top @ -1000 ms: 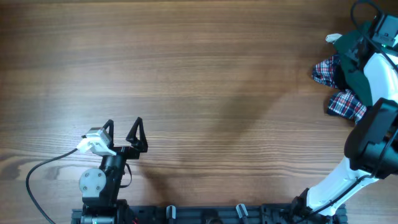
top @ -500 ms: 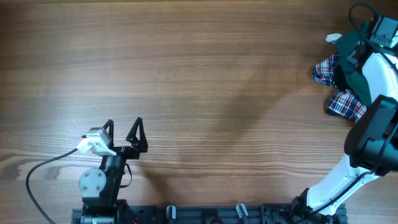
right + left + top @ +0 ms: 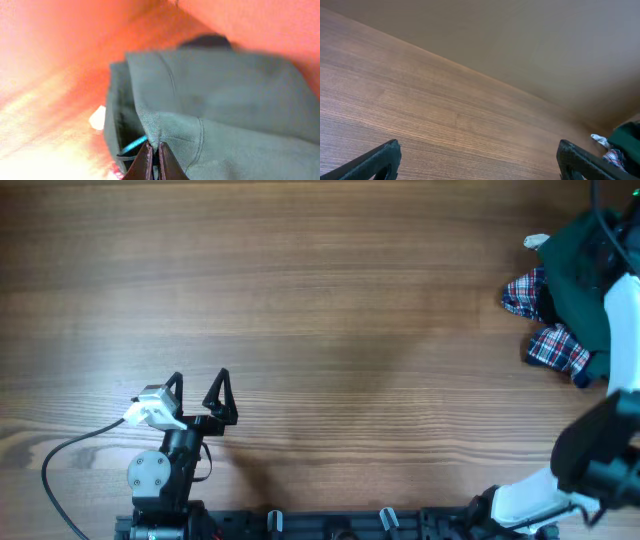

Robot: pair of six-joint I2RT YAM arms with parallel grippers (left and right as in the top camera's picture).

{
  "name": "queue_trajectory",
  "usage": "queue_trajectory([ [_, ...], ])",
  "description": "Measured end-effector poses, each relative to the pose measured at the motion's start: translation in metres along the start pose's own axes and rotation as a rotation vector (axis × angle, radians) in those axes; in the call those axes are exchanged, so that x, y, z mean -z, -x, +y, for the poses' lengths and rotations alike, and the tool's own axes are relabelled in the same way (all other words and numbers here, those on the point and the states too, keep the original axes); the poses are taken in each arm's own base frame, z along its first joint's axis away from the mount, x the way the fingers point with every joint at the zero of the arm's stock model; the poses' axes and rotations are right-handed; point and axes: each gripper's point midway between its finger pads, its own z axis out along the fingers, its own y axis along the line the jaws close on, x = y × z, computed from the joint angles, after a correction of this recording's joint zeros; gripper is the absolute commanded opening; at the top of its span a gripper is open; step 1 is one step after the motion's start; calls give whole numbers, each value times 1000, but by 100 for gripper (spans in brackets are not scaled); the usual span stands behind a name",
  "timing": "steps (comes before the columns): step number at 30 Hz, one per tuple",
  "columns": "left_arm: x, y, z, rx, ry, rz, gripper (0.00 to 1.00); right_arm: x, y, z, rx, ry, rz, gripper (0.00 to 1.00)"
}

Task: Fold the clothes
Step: 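Drag the green bag with the right gripper leftward onto the open table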

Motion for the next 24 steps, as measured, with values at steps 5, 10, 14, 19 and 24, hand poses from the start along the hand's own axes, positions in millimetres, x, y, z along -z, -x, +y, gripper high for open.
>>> queue_trajectory([
  [5,0,0,0,0,0,0,100,56,22,44,21,129,-91,4],
  [10,0,0,0,0,0,0,100,115,20,105,83,286,-140,4],
  [14,0,0,0,0,0,0,100,146,4,136,113,383,-117,4],
  [19,0,0,0,0,0,0,100,169,-33,176,114,522,-1,4],
  [24,0,0,0,0,0,0,100,217,-78,231,163,728,111,4],
])
